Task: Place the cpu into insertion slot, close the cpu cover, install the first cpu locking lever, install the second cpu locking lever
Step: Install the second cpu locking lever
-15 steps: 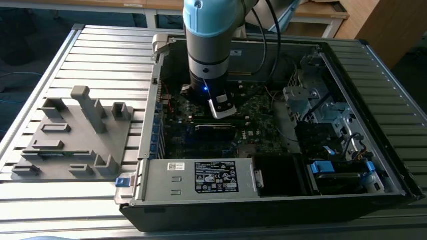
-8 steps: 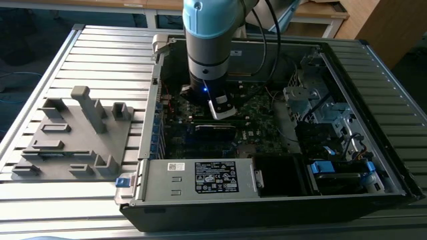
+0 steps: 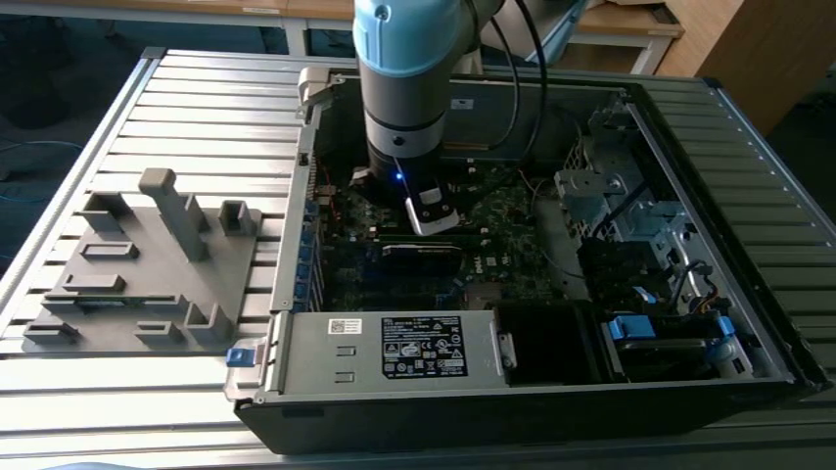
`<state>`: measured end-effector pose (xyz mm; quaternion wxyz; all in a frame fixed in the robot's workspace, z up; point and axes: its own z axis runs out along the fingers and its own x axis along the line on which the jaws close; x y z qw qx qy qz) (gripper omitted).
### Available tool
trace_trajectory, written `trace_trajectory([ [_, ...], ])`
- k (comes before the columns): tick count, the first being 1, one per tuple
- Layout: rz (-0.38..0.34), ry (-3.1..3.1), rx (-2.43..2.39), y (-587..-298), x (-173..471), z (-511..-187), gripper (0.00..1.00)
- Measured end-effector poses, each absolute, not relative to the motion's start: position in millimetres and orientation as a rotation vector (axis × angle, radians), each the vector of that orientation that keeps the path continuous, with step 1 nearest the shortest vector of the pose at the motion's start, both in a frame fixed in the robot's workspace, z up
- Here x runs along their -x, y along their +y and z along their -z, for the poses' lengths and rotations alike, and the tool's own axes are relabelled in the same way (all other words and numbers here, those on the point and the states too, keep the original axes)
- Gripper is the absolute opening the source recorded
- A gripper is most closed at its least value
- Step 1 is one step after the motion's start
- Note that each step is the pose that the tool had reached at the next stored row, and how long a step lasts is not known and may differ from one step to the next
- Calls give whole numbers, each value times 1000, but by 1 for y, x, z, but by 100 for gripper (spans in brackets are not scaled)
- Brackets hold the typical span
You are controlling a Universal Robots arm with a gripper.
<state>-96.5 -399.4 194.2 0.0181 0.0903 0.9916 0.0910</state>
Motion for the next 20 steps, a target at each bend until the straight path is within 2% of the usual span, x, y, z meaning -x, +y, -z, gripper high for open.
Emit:
trace_trajectory([
  [11, -282, 3078, -280, -399, 100, -193, 10],
  [20, -282, 3078, -280, -399, 100, -206, 10],
])
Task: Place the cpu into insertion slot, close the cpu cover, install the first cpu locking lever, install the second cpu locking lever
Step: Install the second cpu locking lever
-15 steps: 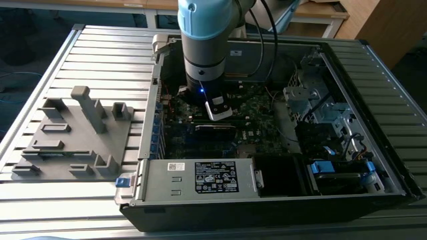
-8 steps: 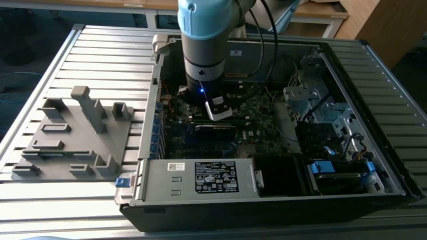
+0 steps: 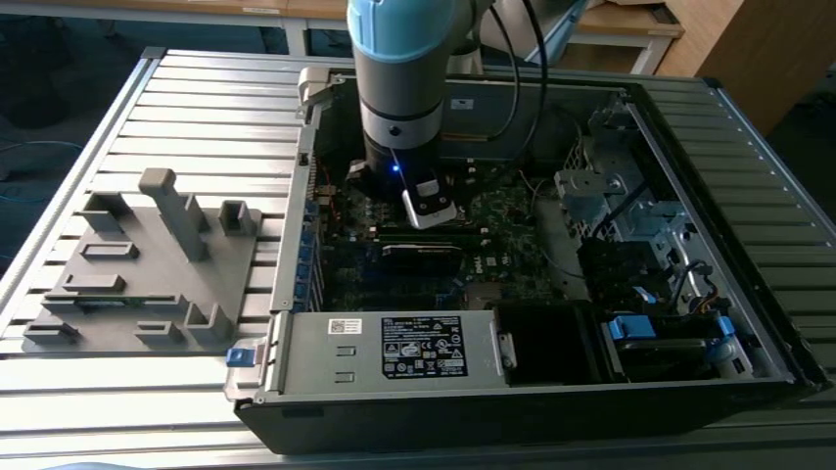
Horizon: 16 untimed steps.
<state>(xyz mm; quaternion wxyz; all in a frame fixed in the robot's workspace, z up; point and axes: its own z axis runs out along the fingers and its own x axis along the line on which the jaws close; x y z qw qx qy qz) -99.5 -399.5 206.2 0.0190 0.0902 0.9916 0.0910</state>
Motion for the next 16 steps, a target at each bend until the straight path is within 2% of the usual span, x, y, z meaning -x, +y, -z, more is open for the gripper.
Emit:
trace_trajectory([
  [16, -271, 3078, -280, -399, 82, -210, 10],
])
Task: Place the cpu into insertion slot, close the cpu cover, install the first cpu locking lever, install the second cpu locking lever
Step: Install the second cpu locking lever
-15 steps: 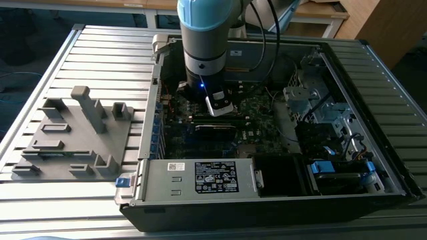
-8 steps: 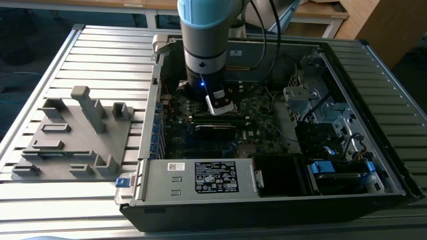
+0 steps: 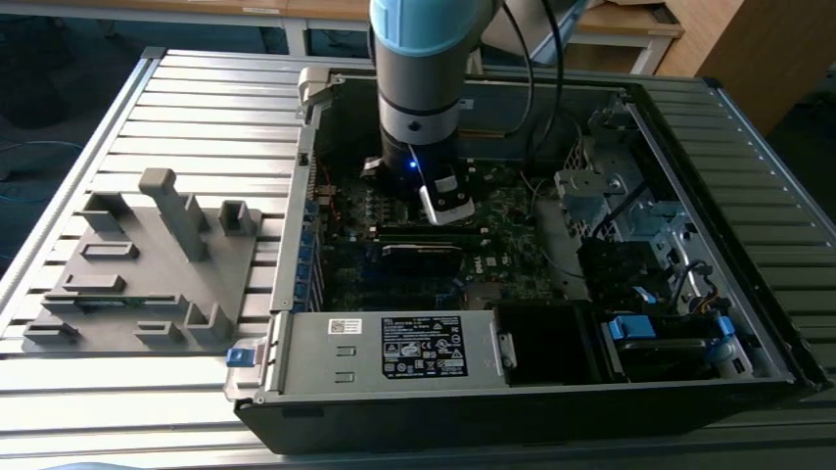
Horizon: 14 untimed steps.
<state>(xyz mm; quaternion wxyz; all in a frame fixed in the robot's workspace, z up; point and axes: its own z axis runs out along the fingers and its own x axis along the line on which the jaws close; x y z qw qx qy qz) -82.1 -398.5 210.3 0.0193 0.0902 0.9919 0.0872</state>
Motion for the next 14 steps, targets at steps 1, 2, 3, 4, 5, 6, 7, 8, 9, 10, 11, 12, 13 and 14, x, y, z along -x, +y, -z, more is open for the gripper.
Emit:
trace_trajectory([
  [1, -268, 3079, -280, -398, 80, -210, 10],
  [2, -265, 3079, -280, -398, 77, -210, 10],
  [3, -263, 3079, -280, -398, 75, -210, 10],
  [4, -260, 3079, -280, -398, 72, -210, 10],
  [5, -257, 3079, -280, -398, 71, -210, 10],
  [6, -254, 3079, -280, -398, 69, -210, 10],
  [7, -251, 3079, -279, -398, 67, -210, 10],
  [8, -248, 3079, -279, -398, 66, -210, 10],
  [9, -245, 3079, -279, -397, 65, -210, 10],
  [10, -243, 3079, -279, -396, 64, -210, 10],
  [11, -239, 3079, -279, -395, 64, -210, 10],
  [12, -236, 3079, -279, -393, 64, -210, 10],
  [13, -232, 3080, -279, -392, 63, -210, 10],
  [14, -228, 3080, -279, -390, 63, -210, 10],
])
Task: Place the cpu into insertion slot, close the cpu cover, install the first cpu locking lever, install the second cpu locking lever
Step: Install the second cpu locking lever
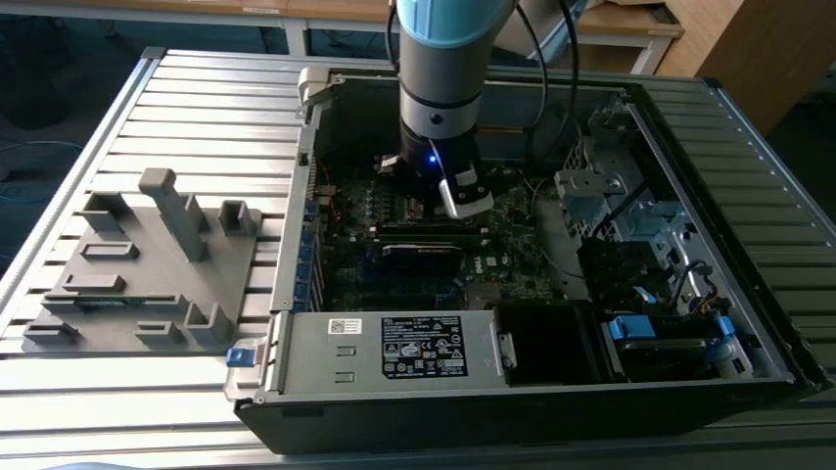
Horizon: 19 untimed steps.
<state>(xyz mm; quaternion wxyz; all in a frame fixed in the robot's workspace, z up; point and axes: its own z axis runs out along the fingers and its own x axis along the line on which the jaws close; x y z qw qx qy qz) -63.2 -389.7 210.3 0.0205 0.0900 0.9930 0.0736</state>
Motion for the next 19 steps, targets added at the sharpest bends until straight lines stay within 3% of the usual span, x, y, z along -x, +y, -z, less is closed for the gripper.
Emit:
trace_trajectory([
  [19, -181, 3080, -278, -360, 54, -210, 10],
])
